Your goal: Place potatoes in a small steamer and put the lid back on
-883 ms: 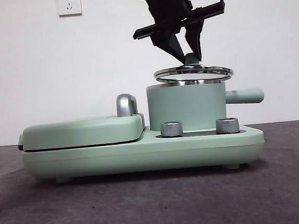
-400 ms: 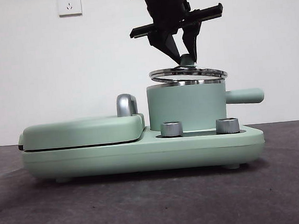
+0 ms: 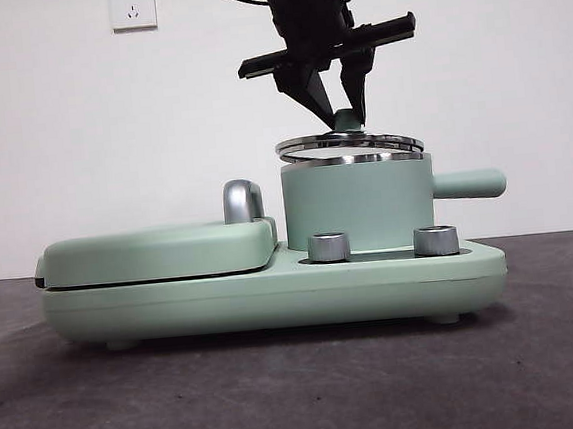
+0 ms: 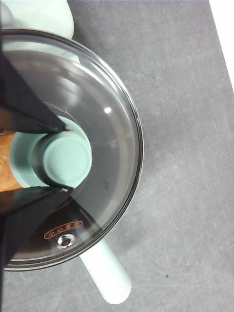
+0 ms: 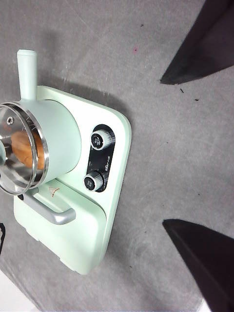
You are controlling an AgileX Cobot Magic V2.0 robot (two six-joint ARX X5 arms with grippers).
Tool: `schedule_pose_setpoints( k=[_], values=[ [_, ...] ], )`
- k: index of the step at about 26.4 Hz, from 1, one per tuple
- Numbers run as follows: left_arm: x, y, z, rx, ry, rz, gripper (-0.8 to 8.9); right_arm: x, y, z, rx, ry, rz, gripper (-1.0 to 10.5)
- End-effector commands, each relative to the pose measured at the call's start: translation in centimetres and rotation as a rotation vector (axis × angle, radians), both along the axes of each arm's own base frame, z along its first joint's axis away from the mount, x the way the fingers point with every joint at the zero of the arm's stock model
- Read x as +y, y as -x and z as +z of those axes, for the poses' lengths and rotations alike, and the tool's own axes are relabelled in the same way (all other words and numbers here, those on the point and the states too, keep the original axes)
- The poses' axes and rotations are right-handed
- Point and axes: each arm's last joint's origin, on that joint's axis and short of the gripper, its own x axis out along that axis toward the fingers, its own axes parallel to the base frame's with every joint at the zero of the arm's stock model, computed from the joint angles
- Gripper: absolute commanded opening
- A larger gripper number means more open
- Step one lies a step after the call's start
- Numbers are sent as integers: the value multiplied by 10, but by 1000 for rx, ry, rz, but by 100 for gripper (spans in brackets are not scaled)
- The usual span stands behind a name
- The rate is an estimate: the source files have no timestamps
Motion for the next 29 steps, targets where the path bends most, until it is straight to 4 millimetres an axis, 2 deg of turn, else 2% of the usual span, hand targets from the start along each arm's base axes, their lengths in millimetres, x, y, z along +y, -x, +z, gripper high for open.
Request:
schedule_pose_setpoints(
  k=[1,23,24,27,29],
  values=[
    [-6,-3,1,-24,33,6,13,0,0,3,-11,-13,-7,440],
    [-11,0,-9,37,41,10,38,0,0,3,-9,-15,-9,439],
    [-11,0,-9,39,38,10,62,0,0,3,-10,-14,-9,439],
    [-11,0,-9,40,36,10,241,0,0,3,-10,-14,-9,439],
    [-11,0,-9,40,38,11,308,0,0,3,-10,-15,-8,439]
  ],
)
